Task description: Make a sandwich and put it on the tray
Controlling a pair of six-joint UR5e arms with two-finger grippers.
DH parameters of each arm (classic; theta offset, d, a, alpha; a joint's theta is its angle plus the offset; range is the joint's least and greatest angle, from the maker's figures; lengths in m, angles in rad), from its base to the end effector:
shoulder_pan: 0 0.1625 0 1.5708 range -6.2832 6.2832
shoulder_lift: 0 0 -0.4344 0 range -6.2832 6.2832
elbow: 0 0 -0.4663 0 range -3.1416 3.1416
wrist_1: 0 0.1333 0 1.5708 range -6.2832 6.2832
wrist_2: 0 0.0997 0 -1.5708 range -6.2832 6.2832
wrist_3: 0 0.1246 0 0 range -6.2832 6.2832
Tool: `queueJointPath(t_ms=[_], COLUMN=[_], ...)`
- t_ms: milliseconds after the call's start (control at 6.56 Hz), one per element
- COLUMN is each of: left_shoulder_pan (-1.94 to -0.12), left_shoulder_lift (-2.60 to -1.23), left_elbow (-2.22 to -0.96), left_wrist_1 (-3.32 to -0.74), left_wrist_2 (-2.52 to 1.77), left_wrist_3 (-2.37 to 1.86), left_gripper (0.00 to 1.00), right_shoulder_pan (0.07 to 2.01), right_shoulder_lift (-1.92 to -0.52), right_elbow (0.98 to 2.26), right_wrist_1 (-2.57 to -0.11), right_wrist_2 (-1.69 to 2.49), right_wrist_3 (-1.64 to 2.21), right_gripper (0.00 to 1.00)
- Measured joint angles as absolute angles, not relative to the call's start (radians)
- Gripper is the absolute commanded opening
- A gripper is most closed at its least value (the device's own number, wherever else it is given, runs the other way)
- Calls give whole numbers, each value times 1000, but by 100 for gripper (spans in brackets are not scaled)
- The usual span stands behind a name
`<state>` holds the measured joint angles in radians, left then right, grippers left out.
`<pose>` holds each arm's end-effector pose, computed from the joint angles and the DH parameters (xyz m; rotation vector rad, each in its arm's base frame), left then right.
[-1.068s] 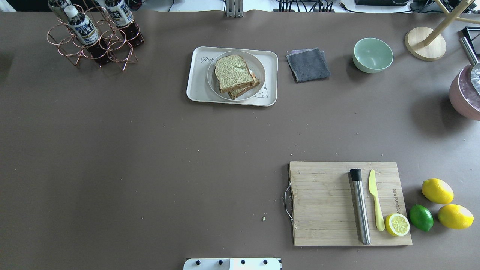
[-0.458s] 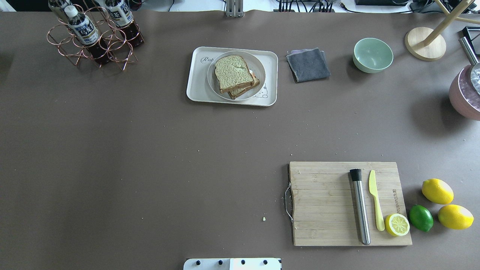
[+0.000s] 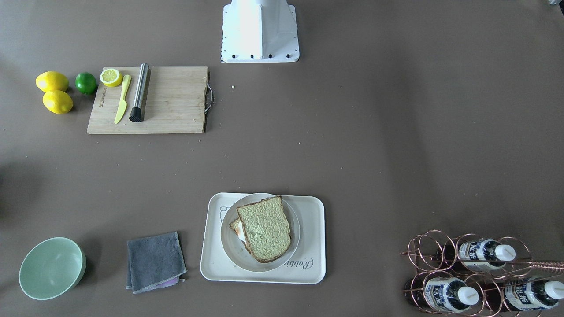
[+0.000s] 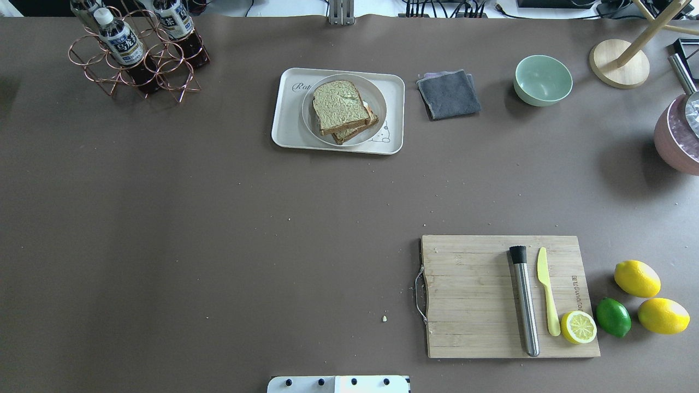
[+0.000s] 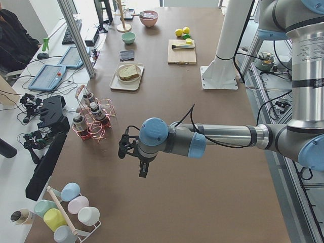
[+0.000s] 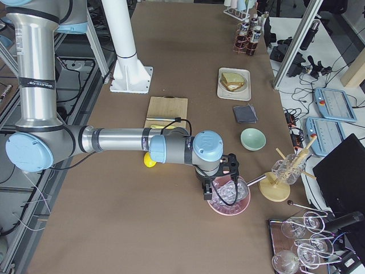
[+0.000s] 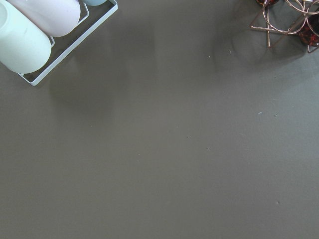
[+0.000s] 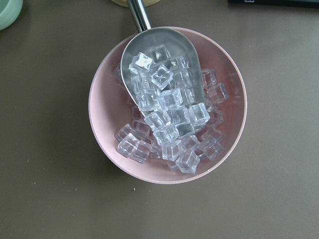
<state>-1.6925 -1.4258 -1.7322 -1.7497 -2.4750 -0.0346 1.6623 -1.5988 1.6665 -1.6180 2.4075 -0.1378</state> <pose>-0.0978 -0.5081 0.6409 0.2208 0.8923 -0.0568 0.0913 -0.5484 0.6466 0.1149 -0.8291 -0.0521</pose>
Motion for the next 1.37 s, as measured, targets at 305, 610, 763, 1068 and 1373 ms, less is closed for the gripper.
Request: queueJointPath(t_ms=[305,610,763,1068,1373], left_shoulder_pan=[-1693,-1693,-1692,-1690,-1688], left_shoulder_lift=[-1422,-1423,-1424,-1427,-1430], left_elbow=[-1737,-1745,-1748,-1743,-1741], left_wrist_1=[-1750,-1751,-1762,-1789,-1794], left_wrist_2=[-2474,-2474,-2474,-2473,-2473], left_wrist_3=[-36,-49,-73,-101,-105], left_gripper=[97,97,97,97,97], right_shoulder_pan=[1659,1656,1651,1635,1629], right_shoulder_lift=[-1598,-1597,-1594,-1583,-1578], right_elbow=[1672,1680,1683,1684,1684], right_wrist_1=[-1617,-1617,-1617,-1617,-1617], right_wrist_2=[2407,2405,2405,2403,2402], right_wrist_3=[-138,-137,-131,-107,-101], right_gripper=[100,100,100,100,100])
